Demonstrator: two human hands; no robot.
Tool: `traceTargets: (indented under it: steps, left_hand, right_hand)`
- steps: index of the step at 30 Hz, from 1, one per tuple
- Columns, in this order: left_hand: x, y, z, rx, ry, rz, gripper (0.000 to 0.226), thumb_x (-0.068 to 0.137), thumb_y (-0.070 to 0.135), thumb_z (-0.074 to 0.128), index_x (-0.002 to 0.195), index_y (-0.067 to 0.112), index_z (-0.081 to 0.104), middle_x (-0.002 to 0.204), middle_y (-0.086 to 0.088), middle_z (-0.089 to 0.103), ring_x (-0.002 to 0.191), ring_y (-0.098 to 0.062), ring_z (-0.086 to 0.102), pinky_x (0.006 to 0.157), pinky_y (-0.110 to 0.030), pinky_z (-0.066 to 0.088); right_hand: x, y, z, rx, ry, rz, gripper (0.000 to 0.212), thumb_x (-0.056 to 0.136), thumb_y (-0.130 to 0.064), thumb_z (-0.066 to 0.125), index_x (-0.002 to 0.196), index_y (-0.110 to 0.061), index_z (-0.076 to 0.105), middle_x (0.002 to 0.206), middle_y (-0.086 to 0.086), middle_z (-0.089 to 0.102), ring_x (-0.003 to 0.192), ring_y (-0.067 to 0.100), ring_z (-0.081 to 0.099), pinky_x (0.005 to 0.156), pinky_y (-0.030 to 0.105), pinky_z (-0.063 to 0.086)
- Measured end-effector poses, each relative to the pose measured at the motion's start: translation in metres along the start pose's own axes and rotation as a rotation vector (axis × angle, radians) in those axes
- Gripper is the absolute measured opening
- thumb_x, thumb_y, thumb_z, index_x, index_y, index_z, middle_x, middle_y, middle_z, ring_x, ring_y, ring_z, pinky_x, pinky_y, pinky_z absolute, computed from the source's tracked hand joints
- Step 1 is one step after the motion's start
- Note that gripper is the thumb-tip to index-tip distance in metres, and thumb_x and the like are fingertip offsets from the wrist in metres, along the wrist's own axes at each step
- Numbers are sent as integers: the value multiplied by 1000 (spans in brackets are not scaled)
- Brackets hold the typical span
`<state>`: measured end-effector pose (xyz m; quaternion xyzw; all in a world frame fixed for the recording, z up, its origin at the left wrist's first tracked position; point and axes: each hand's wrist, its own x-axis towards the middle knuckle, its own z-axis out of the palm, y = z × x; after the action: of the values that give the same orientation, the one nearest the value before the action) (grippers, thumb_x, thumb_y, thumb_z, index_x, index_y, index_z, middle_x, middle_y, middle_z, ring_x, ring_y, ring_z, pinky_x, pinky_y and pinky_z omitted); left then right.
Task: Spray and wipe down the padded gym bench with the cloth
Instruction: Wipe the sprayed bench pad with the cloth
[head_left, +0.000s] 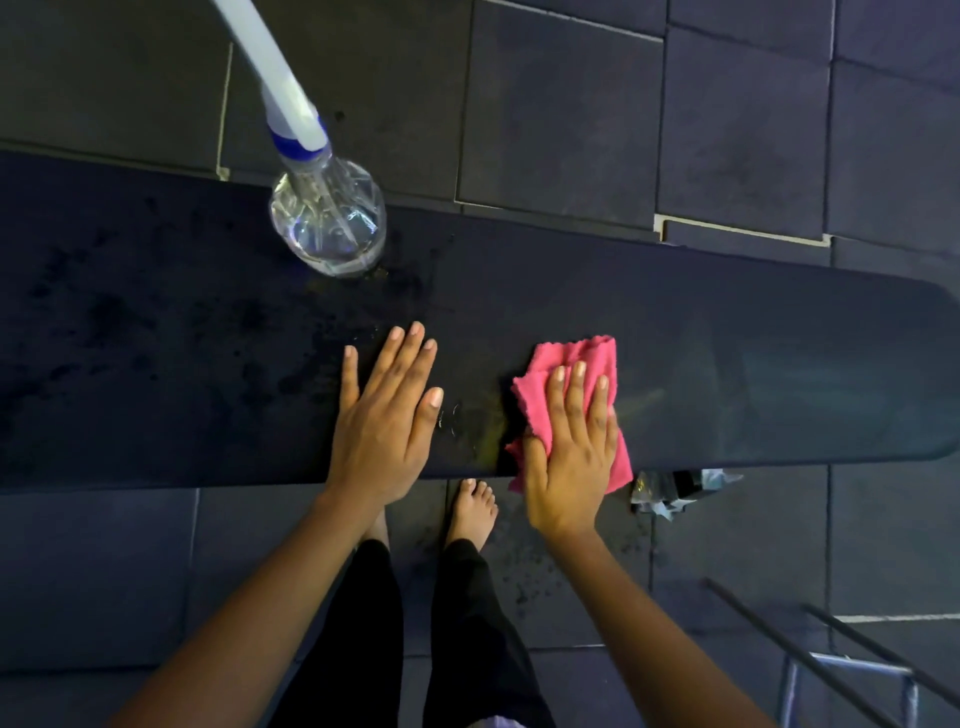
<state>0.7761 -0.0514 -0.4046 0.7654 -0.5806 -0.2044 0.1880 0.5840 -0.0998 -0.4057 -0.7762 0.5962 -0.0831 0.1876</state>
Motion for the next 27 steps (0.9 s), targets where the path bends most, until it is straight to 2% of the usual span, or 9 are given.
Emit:
traceTargets:
  steps: [7,10,12,14,16,20,23,25,27]
  left_hand:
    - [-1,-3,-13,-440,100,-103,51,102,30,23,145,5,35,155,-7,31,147,-16,20,122,-38,6]
    - [-3,-5,-19,-490,93,-93,51,100,29,24,143,3,37,153,-8,33,146,-17,23,122,-40,11]
    - [-1,-8,-24,-500,113,-91,50,100,29,27,142,3,38,152,-8,35,145,-18,26,120,-40,17]
    - [0,-13,-30,-465,142,-88,49,101,27,29,142,3,38,152,-7,36,144,-18,27,119,-35,22]
    - [1,-20,-34,-351,143,-52,49,101,27,29,143,4,38,152,-8,35,145,-18,25,120,-32,20]
    - [3,-35,-30,-140,85,-11,51,100,28,27,144,4,36,154,-9,32,146,-19,21,121,-41,14]
    - [1,-38,-24,-72,89,-12,50,101,27,27,145,4,35,155,-9,30,146,-20,20,121,-38,12]
    - [2,-38,-21,-66,114,-29,50,101,26,28,145,4,35,155,-9,29,147,-21,20,121,-37,11]
    - [3,-38,-20,-57,141,-45,50,101,25,29,145,3,35,155,-10,28,147,-22,20,121,-38,12]
  right_hand:
    - [-21,-72,28,222,-60,-34,60,94,-34,27,152,-20,26,161,-4,17,152,18,5,123,43,9]
    - [-9,-90,21,547,-81,-128,54,97,-29,32,149,-19,36,159,-3,28,150,14,18,122,43,19]
    - [12,-97,9,766,-22,15,52,93,-31,36,144,-21,43,153,-2,40,146,14,30,119,43,28]
    - [51,-93,-4,896,56,331,62,83,-44,41,132,-12,59,138,18,56,135,32,47,109,52,40]
    - [94,-84,-19,920,106,447,68,75,-49,40,127,-11,62,131,27,59,128,42,52,103,59,42]
    - [156,-83,-28,585,-33,86,60,81,-42,32,136,-32,51,138,12,56,133,35,46,110,58,32]
    - [168,-82,-1,15,-278,-249,60,93,-44,24,151,-31,31,161,4,25,150,31,10,120,57,5]
    - [164,-79,12,-172,-272,-325,59,98,-42,20,155,-32,14,165,-3,9,152,29,-5,121,54,-6]
    - [159,-79,15,-152,-239,-331,60,97,-41,17,156,-30,13,164,-4,8,152,27,-5,122,49,-6]
